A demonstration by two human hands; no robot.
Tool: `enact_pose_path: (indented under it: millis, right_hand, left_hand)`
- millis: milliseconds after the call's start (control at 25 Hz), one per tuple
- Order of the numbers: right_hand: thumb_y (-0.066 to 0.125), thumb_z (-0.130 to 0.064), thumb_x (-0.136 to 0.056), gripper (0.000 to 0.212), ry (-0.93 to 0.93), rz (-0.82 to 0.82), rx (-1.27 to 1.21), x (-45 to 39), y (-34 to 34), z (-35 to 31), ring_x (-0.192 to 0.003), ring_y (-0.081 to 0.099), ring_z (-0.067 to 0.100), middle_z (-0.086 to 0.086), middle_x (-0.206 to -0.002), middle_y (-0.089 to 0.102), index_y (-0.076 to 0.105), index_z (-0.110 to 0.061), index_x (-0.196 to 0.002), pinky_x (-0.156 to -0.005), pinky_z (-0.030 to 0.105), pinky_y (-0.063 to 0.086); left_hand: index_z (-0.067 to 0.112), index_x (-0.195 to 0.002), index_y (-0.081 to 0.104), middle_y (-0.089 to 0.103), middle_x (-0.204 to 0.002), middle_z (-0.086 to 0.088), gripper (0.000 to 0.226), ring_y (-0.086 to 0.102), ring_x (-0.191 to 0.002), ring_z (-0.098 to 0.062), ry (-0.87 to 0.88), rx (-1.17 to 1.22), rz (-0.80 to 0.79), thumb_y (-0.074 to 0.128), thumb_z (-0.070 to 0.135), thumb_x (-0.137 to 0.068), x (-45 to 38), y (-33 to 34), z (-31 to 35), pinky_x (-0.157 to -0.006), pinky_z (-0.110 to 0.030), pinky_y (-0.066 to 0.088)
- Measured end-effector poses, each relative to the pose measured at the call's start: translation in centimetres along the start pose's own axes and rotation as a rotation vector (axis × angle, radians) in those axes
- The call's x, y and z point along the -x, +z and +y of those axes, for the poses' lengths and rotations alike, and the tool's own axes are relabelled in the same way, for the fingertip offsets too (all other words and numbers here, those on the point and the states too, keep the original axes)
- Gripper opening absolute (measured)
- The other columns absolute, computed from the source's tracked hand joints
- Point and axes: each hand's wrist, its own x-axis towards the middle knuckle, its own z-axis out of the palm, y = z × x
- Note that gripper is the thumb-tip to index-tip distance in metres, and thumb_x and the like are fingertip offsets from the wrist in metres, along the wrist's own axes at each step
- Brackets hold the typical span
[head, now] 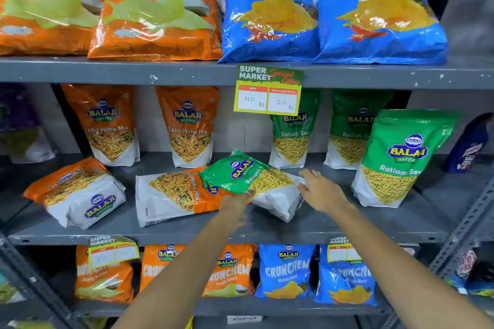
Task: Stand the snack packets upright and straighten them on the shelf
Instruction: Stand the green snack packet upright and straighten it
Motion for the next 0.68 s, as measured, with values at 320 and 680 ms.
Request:
enact_pose_path:
  millis: [320, 680]
  right_hand:
    - [0.036, -0.044, -0.093, 0.060, 0.248, -0.220, -0.284, -6.6, 1.5, 0.6, -0.140, 0.025, 0.031, 0.014, -0.153, 0.027, 0.023, -0.014, -0.144, -0.110, 0.043, 0.027]
    - [0.062, -0.051, -0.076, 0.061, 0.481, -0.560, -0.586, -10.9, 3.2, 2.7, -0.121, 0.048, 0.026, 0.006, -0.121, 0.053, 0.052, -0.019, -0.126, -0.096, 0.038, 0.041]
  left_hand:
    - [0.008, -0.137, 0.028, 0.039, -0.144, -0.021, 0.082, 0.043, -0.129, -0.037, -0.357, 0.354, -0.317, 0.070, 0.040, -0.075, -6.1, 2.1, 0.4, -0.105, -0.047, 0.039]
    - [0.007, -0.124, 0.039, 0.051, -0.132, -0.018, 0.069, 0.052, -0.119, -0.037, -0.402, 0.287, -0.300, 0.076, 0.031, -0.071, -9.2, 2.9, 0.3, -0.098, -0.052, 0.044]
